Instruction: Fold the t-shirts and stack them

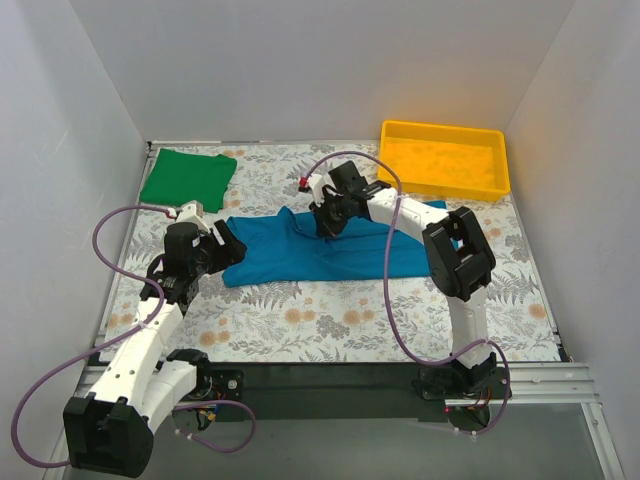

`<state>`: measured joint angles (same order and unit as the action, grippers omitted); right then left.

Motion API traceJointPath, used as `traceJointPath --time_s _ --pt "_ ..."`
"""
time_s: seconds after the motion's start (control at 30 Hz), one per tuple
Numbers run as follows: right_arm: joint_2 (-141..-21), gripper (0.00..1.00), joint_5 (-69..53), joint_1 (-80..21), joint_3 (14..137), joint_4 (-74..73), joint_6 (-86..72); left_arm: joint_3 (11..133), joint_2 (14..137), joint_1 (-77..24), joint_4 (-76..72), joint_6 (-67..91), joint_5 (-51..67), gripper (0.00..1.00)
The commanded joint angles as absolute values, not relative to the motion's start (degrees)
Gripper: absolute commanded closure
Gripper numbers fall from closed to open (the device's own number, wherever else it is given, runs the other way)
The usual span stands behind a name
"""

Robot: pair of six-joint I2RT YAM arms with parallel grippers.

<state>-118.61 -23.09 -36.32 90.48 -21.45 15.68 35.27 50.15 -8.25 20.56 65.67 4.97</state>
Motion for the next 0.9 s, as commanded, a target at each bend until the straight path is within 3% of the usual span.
traceJointPath --time_s 0.0,0.43,0.63,0.73,0.77,0.87 --pt "-116.2 0.99 -22.9 -35.6 88.2 -18.9 13.6 35.0 49.7 -8.2 20.2 65.7 5.2 0.33" --pt "-115.0 0.96 -14.3 -34.4 84.3 -14.5 8.1 34.9 49.8 -8.2 20.2 65.9 5.4 0.33" --pt "-112.8 0.75 -12.1 -33.1 85.4 -14.7 9.8 33.8 50.4 -8.2 20.2 70.2 5.7 0.33" --pt "-109.3 0.55 -14.0 -31.6 84.9 -15.7 14.5 32.3 52.6 -8.2 21.3 77.7 4.4 0.33" --pt "-107.3 0.41 -16.0 -31.2 84.6 -16.3 16.1 31.8 54.0 -8.2 21.5 80.3 4.1 0.33" --pt "-102.2 0.24 -30.3 -29.4 80.7 -19.3 25.6 29.5 56.5 -8.2 22.3 89.8 3.0 0.33"
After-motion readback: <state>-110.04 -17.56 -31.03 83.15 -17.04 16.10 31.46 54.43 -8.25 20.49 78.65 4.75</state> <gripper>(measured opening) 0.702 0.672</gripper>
